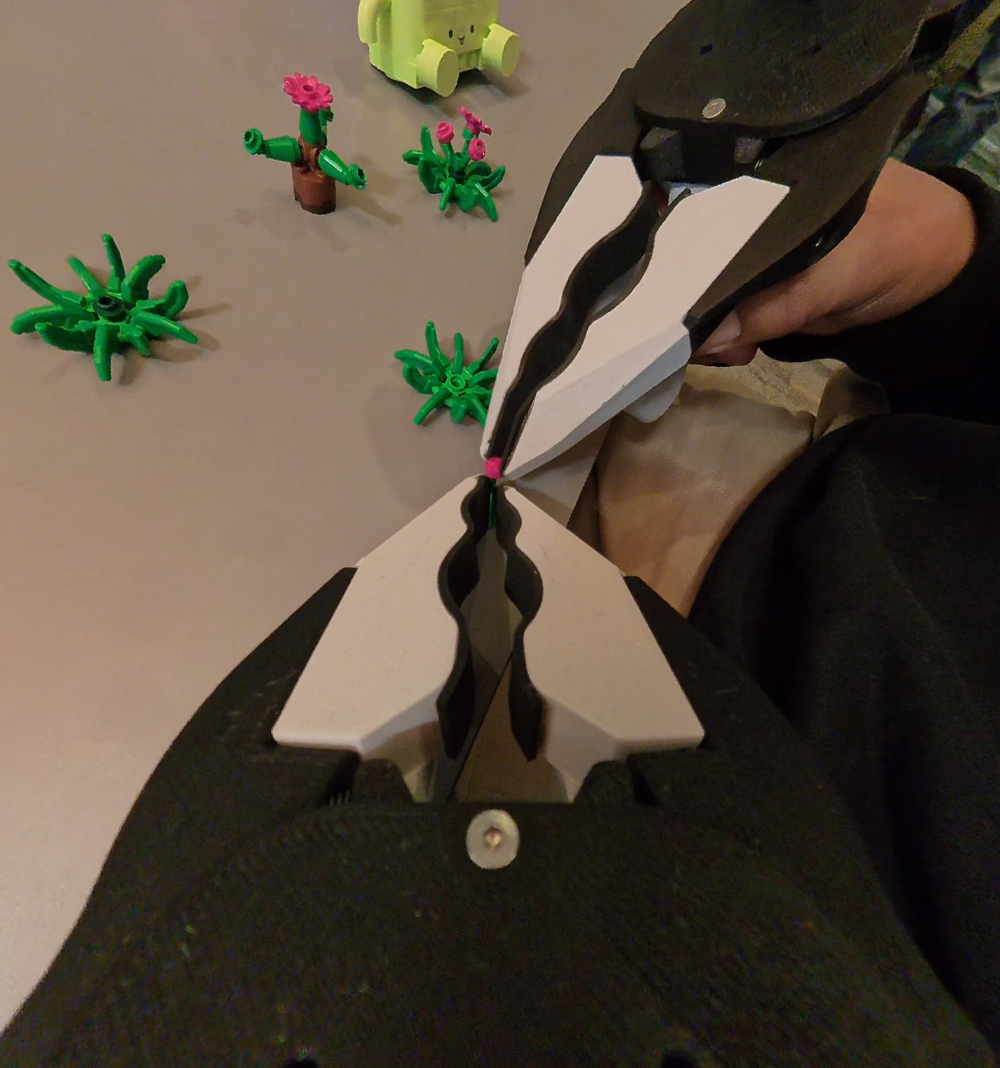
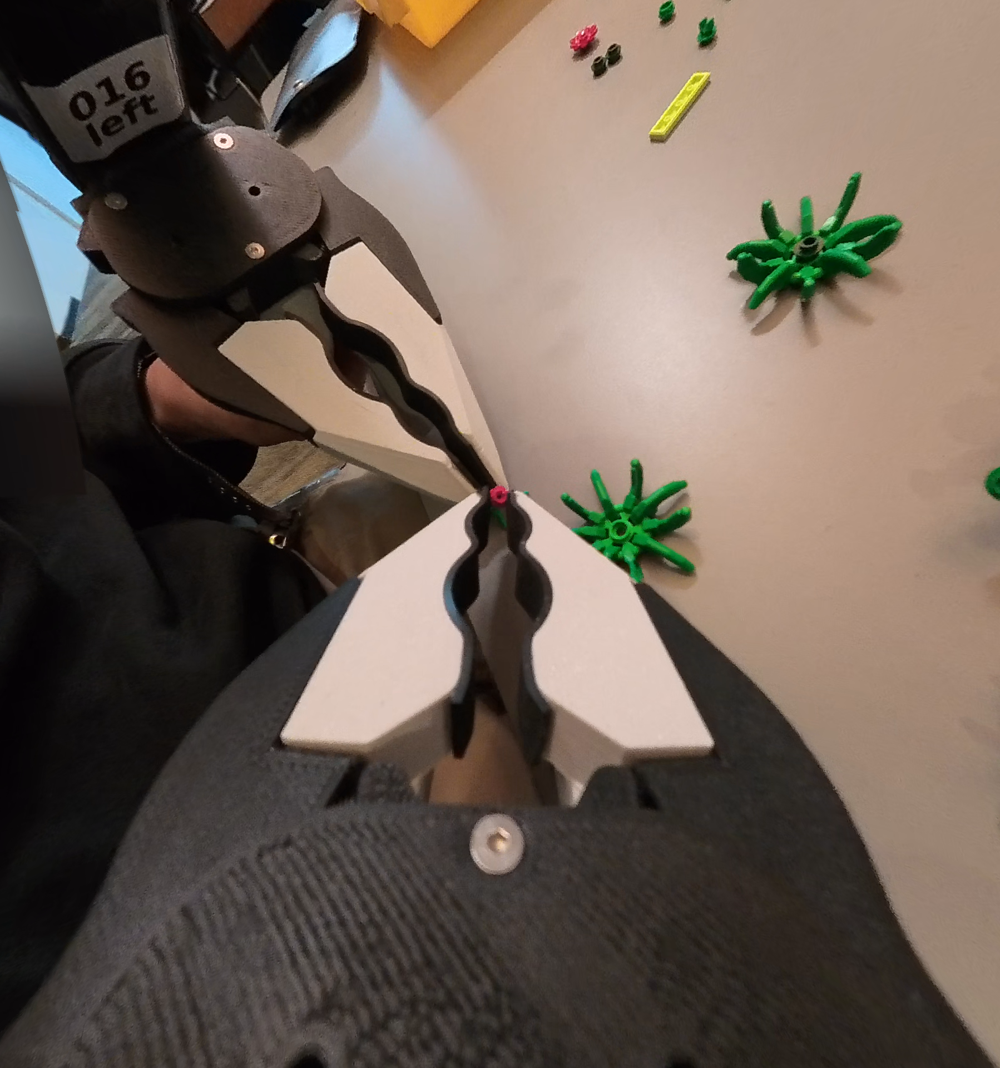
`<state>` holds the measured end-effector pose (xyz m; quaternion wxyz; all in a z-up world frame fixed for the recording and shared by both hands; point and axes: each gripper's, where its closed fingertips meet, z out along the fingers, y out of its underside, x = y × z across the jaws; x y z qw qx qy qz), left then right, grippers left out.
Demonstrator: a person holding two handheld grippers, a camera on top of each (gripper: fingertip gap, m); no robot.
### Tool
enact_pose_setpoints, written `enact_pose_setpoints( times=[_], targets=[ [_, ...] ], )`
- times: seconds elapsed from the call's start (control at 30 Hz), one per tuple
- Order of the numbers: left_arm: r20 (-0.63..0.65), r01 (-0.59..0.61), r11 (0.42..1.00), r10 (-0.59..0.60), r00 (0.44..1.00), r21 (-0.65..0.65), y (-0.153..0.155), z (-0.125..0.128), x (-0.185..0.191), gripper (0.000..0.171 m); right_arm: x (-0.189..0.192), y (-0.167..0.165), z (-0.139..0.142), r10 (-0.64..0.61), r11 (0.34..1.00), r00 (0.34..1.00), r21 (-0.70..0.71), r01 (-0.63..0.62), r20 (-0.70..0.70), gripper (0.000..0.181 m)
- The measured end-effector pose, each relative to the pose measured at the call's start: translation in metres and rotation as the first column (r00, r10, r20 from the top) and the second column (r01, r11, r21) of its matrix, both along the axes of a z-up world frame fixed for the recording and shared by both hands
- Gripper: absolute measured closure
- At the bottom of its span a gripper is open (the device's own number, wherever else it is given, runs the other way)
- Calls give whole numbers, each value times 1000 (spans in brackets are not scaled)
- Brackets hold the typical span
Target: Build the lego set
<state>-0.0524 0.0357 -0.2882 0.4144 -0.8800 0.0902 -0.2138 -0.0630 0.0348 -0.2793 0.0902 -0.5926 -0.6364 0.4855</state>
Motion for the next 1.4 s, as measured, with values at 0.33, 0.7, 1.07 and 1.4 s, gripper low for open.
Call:
enact_pose_setpoints(
  times=[0.33, 0.7, 1.07, 1.4],
  targets=[
    [-9, -18, 1000, 19, 1000, 21, 1, 1, -2, 171, 0, -2, -1, -12, 996, 998, -90, 17, 58, 178],
    [7, -65, 997, 65, 998, 31, 2, 1, -6, 171, -2, -2, -2, -61, 995, 995, -68, 66, 82, 178],
    [107, -20, 998, 13, 994, 60, -3, 10, -2, 154, -4, -3, 2, -75, 995, 996, -61, 78, 44, 178],
    [-38, -35, 999, 36, 999, 27, -6, 2, -5, 159, -3, 6, 8, -51, 999, 998, -10, 51, 46, 178]
  ],
)
